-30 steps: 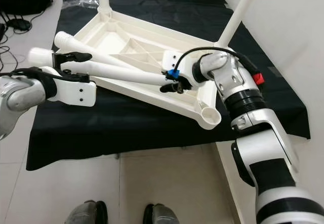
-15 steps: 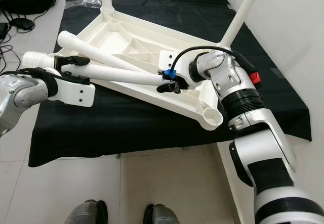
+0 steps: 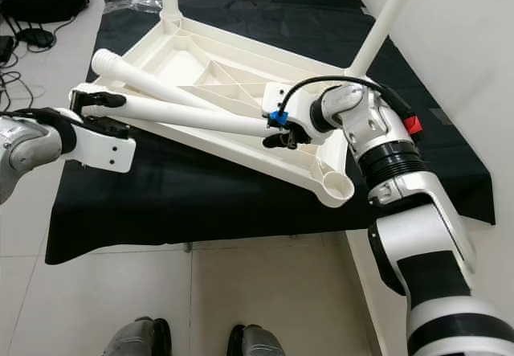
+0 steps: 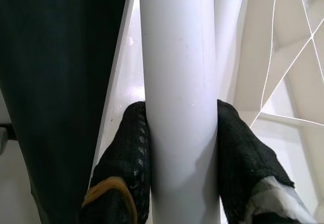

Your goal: Building children table

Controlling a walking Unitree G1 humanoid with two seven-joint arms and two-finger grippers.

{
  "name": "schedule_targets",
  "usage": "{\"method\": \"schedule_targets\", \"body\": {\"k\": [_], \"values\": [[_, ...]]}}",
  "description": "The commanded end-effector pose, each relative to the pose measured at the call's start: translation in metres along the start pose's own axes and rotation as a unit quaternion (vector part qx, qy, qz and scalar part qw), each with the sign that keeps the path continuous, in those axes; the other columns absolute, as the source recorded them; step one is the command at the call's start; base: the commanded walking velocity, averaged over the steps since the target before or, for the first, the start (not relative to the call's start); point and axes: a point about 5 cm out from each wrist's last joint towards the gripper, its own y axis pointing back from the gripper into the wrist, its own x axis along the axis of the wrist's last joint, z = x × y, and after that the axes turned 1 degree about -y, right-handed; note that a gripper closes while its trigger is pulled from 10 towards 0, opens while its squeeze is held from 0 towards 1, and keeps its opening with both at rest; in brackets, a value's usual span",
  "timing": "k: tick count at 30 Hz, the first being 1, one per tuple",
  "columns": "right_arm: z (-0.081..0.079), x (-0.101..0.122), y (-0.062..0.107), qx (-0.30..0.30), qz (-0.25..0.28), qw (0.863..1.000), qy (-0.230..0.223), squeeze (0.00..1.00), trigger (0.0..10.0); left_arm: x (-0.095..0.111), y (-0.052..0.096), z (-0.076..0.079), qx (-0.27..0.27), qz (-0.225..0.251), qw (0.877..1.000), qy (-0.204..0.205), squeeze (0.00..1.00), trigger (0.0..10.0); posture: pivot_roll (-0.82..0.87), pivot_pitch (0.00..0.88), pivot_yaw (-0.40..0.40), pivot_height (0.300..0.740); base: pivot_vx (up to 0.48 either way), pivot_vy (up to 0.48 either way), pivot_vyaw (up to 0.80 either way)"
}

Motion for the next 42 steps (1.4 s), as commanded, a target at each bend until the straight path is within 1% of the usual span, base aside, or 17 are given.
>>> {"method": "schedule_targets", "body": {"k": [1, 3, 4, 5, 7, 12, 14, 19, 23, 24, 26, 27, 28, 29, 38, 39, 42], "values": [[0.002, 0.002, 0.005, 0.004, 0.009, 1.000, -0.002, 0.00, 0.0, -0.012, 0.002, -0.002, 0.008, -0.024, 0.999, -0.019, 0.00, 10.0, 0.03, 0.130, -0.110, 0.740, 0.000, 0.000, 0.00], [0.002, 0.002, 0.005, 0.004, 0.009, 1.000, -0.002, 0.00, 0.0, -0.012, 0.002, -0.002, 0.008, -0.024, 0.999, -0.019, 0.00, 10.0, 0.03, 0.130, -0.110, 0.740, 0.000, 0.000, 0.00], [0.001, 0.002, 0.005, 0.008, 0.011, 1.000, -0.002, 0.00, 0.0, -0.016, 0.002, -0.004, 0.013, -0.034, 0.999, -0.022, 0.00, 10.0, 0.03, 0.130, -0.110, 0.740, 0.000, 0.000, 0.00], [0.001, 0.002, 0.005, 0.008, 0.011, 1.000, -0.002, 0.00, 0.0, -0.016, 0.002, -0.004, 0.013, -0.034, 0.999, -0.022, 0.00, 10.0, 0.03, 0.130, -0.110, 0.740, 0.000, 0.000, 0.00], [0.000, 0.001, 0.004, 0.011, 0.012, 1.000, -0.005, 0.00, 0.0, -0.024, 0.002, -0.008, 0.021, -0.054, 0.998, -0.031, 0.00, 10.0, 0.03, 0.127, -0.110, 0.740, 0.000, 0.000, 0.00], [0.000, 0.001, 0.004, 0.011, 0.012, 1.000, -0.006, 0.00, 0.0, -0.027, 0.002, -0.008, 0.022, -0.061, 0.997, -0.033, 0.00, 10.0, 0.03, 0.127, -0.108, 0.740, 0.000, 0.000, 0.00], [0.000, 0.001, 0.004, 0.012, 0.015, 1.000, -0.009, 0.00, 0.0, -0.033, 0.002, -0.006, 0.015, -0.073, 0.996, -0.038, 0.00, 10.0, 0.03, 0.128, -0.107, 0.740, 0.000, 0.000, 0.00], [0.001, 0.002, 0.005, 0.012, 0.016, 1.000, -0.008, 0.00, 0.0, -0.039, 0.003, -0.002, 0.010, -0.083, 0.996, -0.038, 0.00, 10.0, 0.03, 0.127, -0.108, 0.740, 0.000, 0.000, 0.00], [0.001, 0.005, 0.006, 0.013, 0.025, 1.000, -0.008, 0.00, 0.0, -0.045, 0.003, 0.002, 0.007, -0.096, 0.995, -0.030, 0.00, 10.0, 0.03, 0.127, -0.107, 0.740, 0.000, 0.000, 0.00], [0.001, 0.006, 0.006, 0.014, 0.027, 1.000, -0.007, 0.00, 0.0, -0.046, 0.003, 0.003, 0.008, -0.098, 0.995, -0.027, 0.00, 8.6, 0.03, 0.128, -0.105, 0.740, 0.000, 0.000, 0.00], [0.001, 0.007, 0.006, 0.015, 0.028, 0.999, -0.006, 0.00, 0.0, -0.047, 0.003, 0.004, 0.008, -0.099, 0.995, -0.025, 0.00, 8.6, 0.03, 0.128, -0.105, 0.740, 0.000, 0.000, 0.00], [0.001, 0.008, 0.006, 0.016, 0.030, 0.999, -0.006, 0.00, 0.0, -0.049, 0.002, 0.004, 0.012, -0.104, 0.994, -0.021, 0.00, 9.4, 0.03, 0.127, -0.106, 0.740, 0.000, 0.000, 0.00], [0.001, 0.008, 0.006, 0.016, 0.030, 0.999, -0.006, 0.00, 0.0, -0.049, 0.002, 0.004, 0.012, -0.104, 0.994, -0.021, 0.00, 9.4, 0.03, 0.127, -0.106, 0.740, 0.000, 0.000, 0.00], [0.001, 0.008, 0.006, 0.016, 0.031, 0.999, -0.006, 0.00, 0.0, -0.050, 0.001, 0.004, 0.015, -0.107, 0.994, -0.019, 0.00, 10.0, 0.03, 0.127, -0.106, 0.740, 0.000, 0.000, 0.00], [0.001, 0.015, 0.008, 0.022, 0.045, 0.999, -0.009, 0.00, 0.0, -0.053, -0.003, 0.000, 0.032, -0.115, 0.993, -0.011, 0.00, 10.0, 0.02, 0.128, -0.105, 0.740, 0.000, 0.000, 0.00], [0.001, 0.017, 0.009, 0.024, 0.051, 0.998, -0.016, 0.00, 0.0, -0.051, -0.006, -0.003, 0.043, -0.113, 0.993, 0.000, 0.00, 10.0, 0.02, 0.128, -0.105, 0.740, 0.000, 0.000, 0.00], [-0.001, 0.018, 0.009, 0.028, 0.054, 0.998, -0.018, 0.00, 0.0, -0.049, -0.009, -0.006, 0.056, -0.112, 0.992, 0.008, 0.00, 10.0, 0.02, 0.130, -0.105, 0.740, 0.000, 0.000, 0.00]]}}
